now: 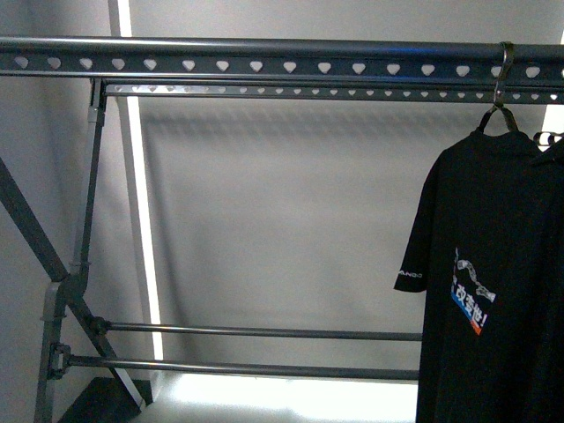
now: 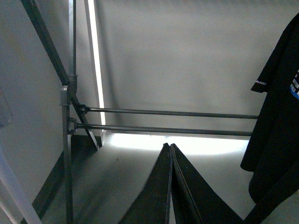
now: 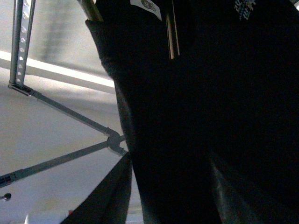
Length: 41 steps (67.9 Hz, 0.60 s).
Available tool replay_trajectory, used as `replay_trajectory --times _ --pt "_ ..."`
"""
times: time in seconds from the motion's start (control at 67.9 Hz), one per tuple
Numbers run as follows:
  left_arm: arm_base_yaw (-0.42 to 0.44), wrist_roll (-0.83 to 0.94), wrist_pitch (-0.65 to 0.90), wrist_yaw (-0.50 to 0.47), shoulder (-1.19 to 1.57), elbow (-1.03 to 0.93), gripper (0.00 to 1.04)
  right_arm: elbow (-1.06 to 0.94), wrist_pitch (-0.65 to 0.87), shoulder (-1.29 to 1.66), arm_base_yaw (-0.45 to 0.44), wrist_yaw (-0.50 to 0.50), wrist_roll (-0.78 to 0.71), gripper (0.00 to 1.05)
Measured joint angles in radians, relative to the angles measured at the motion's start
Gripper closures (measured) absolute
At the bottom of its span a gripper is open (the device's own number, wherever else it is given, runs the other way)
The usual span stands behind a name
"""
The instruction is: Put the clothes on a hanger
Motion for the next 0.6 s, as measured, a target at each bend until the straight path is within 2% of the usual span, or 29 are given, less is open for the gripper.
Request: replay_trajectory --times 0.147,0.265,0.354,0.442,0.604 --pt "0.0 0.0 0.0 0.0 0.0 0.0 1.01 -0.118 0.072 -0.112 -0.028 -0.025 -0.086 0.28" --pt "0.0 0.0 0.0 0.0 0.0 0.0 1.01 -0.244 0.181 -0.259 -0.053 0.01 -0.218 0.07" --pt "0.0 0.0 0.0 0.0 0.0 0.0 1.01 -0.359 0.26 -0.389 -0.064 0.061 -0.354 0.08" --pt "0.0 0.0 0.0 0.0 0.0 0.0 1.01 -0.527 0.376 -0.543 -0.064 0.128 -0.557 0.07" --pt "0.0 0.0 0.0 0.0 0.0 0.0 1.01 -0.893 0.653 -0.834 -0.051 0.217 -0.901 0.07"
